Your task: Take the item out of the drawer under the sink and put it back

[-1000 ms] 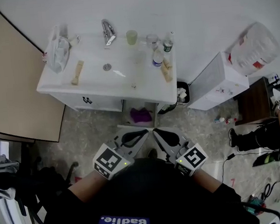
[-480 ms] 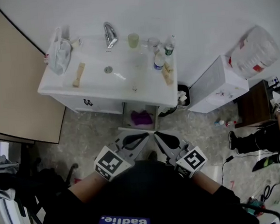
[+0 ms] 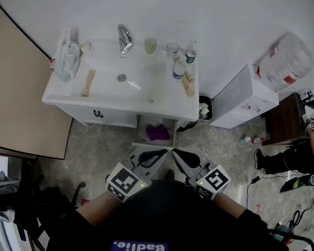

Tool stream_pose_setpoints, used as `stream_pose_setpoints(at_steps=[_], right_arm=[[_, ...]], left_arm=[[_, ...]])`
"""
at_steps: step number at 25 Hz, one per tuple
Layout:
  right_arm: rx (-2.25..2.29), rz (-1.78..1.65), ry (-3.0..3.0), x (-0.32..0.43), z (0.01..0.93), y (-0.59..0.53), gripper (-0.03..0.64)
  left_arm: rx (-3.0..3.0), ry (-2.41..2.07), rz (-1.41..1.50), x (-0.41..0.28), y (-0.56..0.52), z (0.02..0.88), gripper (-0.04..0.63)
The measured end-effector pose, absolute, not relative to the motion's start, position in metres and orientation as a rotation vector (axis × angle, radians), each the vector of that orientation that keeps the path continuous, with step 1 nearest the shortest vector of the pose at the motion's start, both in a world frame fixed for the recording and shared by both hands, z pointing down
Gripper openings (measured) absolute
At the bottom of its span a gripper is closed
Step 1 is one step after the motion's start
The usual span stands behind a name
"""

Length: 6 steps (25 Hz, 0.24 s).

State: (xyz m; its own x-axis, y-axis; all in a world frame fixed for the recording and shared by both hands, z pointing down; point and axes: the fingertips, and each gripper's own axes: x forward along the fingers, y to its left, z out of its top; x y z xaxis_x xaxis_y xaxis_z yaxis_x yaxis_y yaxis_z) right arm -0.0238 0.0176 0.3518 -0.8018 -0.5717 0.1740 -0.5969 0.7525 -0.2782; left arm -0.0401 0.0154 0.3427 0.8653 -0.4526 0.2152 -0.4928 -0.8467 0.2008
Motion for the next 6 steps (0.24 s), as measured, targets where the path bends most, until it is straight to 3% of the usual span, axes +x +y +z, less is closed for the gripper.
stream_pose_setpoints(at_steps=[6], right_arm=[[0.958, 0.497, -2.862, -0.0243, 0.3538, 0.0171, 0.002]], left_arm=[[2.788, -0.716, 0.231, -0.04, 0.015, 0.3447, 0.006]])
